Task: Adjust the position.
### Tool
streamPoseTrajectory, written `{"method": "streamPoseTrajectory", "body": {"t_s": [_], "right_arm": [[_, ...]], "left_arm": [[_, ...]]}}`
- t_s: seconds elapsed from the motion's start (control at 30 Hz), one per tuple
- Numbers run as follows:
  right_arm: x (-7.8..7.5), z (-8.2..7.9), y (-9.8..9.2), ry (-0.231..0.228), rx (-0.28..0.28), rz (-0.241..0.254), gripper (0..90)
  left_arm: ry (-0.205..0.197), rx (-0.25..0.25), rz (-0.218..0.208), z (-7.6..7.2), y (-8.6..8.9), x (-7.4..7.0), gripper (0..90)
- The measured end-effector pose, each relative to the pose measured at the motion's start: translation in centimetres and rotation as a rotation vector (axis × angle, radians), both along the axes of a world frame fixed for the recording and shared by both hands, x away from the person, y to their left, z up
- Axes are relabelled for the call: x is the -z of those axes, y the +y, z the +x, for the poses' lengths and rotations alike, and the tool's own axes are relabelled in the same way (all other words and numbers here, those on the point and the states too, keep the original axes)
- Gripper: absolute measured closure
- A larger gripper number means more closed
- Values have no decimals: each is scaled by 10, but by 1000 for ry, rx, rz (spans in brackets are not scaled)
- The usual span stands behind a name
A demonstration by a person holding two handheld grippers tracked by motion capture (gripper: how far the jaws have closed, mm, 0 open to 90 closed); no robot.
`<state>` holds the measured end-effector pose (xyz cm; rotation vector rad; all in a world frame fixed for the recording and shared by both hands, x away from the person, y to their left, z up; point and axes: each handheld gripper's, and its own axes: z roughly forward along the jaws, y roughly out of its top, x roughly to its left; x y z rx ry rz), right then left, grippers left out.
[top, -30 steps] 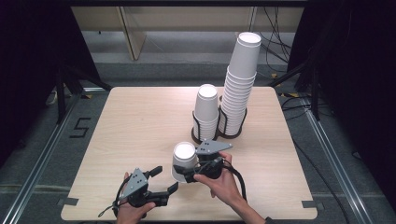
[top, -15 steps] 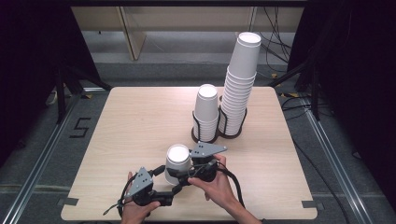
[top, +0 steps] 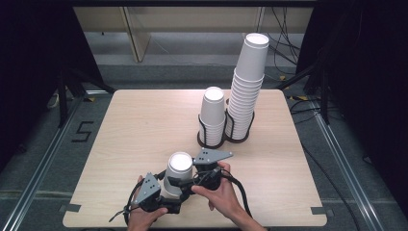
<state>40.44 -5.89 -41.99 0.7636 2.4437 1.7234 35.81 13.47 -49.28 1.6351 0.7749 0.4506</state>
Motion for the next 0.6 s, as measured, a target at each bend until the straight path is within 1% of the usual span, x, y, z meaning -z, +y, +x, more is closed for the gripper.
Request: {"method": "streamPoseTrajectory", "body": {"t_s": [0.03,0.07,0.13,0.23,0.27,0.3,0.33,0.37,0.4,0.43,0.47,0.5,0.53,0.57,0.6], "right_arm": [[1,0,1,8,-3,7,195],[2,1,1,-1,-12,11,195],[3,1,1,2,-9,11,193],[4,2,1,10,-15,5,188],[5,3,1,31,-6,4,181],[5,3,1,31,-6,4,181],[6,3,1,27,-10,-5,175],[6,3,0,41,-10,-9,172],[6,3,0,41,-10,-9,172],[5,2,0,53,7,-15,169],[5,8,-1,32,-50,-29,165],[3,8,-3,27,-48,-25,171],[3,8,-3,27,-48,-25,171],[1,8,-5,31,-50,-20,170],[-5,9,-10,26,-72,-37,173]], "left_arm": [[3,-7,17,-1,0,-1,17],[7,-8,21,-1,1,0,19],[9,-4,24,-1,1,0,29],[2,-11,56,-1,1,0,41],[1,-9,60,0,1,1,55],[1,-9,60,0,1,1,61],[4,-9,83,-1,2,0,68],[3,-9,91,-1,2,0,72],[2,-10,101,-1,2,0,72],[-3,-3,119,-1,2,-1,75],[-3,2,135,-1,3,0,81],[-9,11,170,-1,3,0,83],[-9,11,170,-1,3,0,84],[-8,25,192,-2,3,0,84],[-10,45,228,-3,3,-1,85]]}}
